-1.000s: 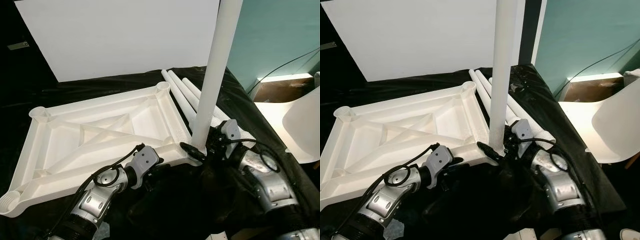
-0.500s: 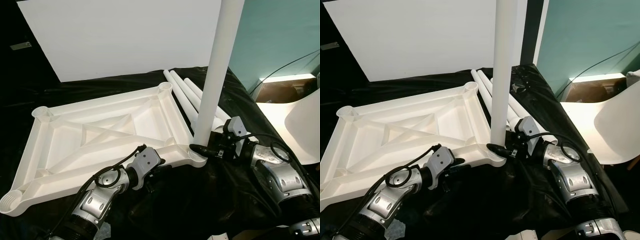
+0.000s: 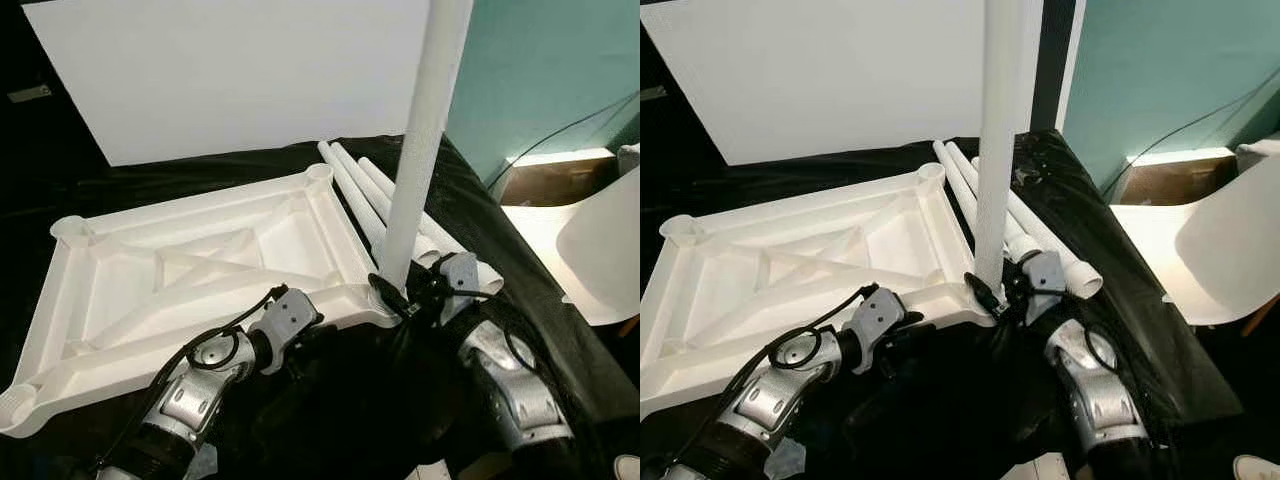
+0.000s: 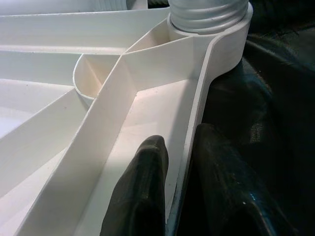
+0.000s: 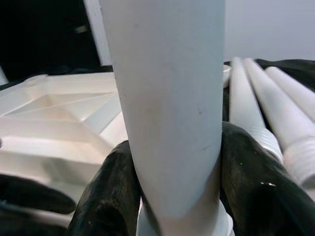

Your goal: Building children table

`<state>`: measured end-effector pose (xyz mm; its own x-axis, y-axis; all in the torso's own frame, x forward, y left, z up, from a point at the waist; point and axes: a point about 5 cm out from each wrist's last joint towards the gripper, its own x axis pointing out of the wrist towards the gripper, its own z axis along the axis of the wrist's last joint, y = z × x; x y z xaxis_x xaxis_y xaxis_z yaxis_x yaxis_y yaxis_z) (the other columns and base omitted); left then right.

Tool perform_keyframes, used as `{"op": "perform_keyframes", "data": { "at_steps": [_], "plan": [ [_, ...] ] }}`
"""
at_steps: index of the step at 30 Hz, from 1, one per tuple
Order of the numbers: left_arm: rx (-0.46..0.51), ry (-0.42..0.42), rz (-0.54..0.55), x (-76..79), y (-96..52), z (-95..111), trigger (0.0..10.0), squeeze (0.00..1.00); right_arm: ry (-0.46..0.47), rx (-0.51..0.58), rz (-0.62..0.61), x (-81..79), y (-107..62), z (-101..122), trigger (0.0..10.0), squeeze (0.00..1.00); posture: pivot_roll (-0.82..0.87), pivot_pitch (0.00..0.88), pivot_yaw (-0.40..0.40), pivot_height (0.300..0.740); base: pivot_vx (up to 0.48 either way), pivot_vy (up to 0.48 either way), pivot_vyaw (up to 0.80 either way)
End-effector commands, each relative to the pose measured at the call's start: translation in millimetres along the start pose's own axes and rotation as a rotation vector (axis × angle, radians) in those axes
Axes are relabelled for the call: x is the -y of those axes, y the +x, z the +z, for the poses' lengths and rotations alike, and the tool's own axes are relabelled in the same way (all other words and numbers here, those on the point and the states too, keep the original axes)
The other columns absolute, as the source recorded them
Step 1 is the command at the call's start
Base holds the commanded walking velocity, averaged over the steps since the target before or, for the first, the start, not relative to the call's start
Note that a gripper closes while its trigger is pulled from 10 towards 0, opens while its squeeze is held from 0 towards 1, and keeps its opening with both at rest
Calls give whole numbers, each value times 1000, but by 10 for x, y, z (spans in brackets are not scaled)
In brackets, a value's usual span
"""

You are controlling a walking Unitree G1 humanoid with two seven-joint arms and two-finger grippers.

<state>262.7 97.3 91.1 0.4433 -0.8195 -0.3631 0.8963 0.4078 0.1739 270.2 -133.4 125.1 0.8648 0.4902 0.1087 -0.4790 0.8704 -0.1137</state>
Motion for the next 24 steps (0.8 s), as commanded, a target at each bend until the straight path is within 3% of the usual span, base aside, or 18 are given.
{"op": "perform_keyframes", "data": {
  "at_steps": [1,3,4,5,6,7,8,10,11,15,16,17,18,19,20,21,24],
  "plan": [
    [-75,-36,-123,220,23,-194,10000,0,-4,-49,-123,158,-67,-66,0,0,-10,0,42,740,0,0,0],
    [-76,-38,-123,224,16,-196,10000,0,-3,-51,-136,166,-60,-66,0,0,-12,0,43,740,0,0,0],
    [-77,-38,-124,227,13,-199,10000,0,-5,-53,-134,172,-45,-66,4431,0,-15,0,45,740,0,0,0],
    [-77,-38,-124,227,13,-199,10000,0,-5,-53,-134,172,-45,-66,4431,0,-15,0,45,740,0,0,0],
    [-78,-37,-125,231,10,-200,10000,0,-8,-56,-119,167,-28,-64,8392,0,-17,0,46,740,0,0,0],
    [-78,-37,-125,231,10,-200,10000,0,-8,-56,-119,167,-28,-64,8392,0,-17,0,46,740,0,0,0],
    [-78,-37,-126,233,9,-201,10000,0,-13,-56,-100,158,-9,-58,10000,0,-17,0,46,740,0,0,0],
    [-77,-37,-127,233,13,-198,10000,0,-26,-50,-75,150,17,-44,10000,0,-18,0,47,740,0,0,0],
    [-75,-37,-127,230,19,-194,10000,0,-5,-43,-23,125,49,-30,10000,1000,-20,0,47,740,0,0,0],
    [-73,-37,-127,230,24,-191,10000,0,8,-37,39,113,76,-11,10000,1000,-22,0,48,740,0,0,0],
    [-72,-38,-129,232,28,-189,10000,0,14,-34,117,105,94,16,10000,0,-24,0,47,740,0,0,0],
    [-72,-38,-129,232,28,-189,10000,0,14,-34,117,105,94,16,10000,0,-24,0,47,740,0,0,0],
    [-72,-38,-130,237,32,-189,10000,0,6,-40,226,114,98,42,10000,0,-25,0,46,740,0,0,0],
    [-72,-38,-130,237,32,-189,10000,0,6,-40,226,114,98,42,10000,0,-25,0,46,740,0,0,0],
    [-71,-39,-132,242,35,-188,10000,0,-21,-54,323,140,91,65,10000,0,-24,0,45,740,0,0,0],
    [-71,-39,-132,242,35,-188,10000,0,-21,-54,323,140,91,65,10000,0,-24,0,45,740,0,0,0],
    [-70,-38,-131,244,41,-183,10000,0,-74,-127,507,248,58,72,10000,0,-20,0,40,740,0,0,0]
  ]
}}
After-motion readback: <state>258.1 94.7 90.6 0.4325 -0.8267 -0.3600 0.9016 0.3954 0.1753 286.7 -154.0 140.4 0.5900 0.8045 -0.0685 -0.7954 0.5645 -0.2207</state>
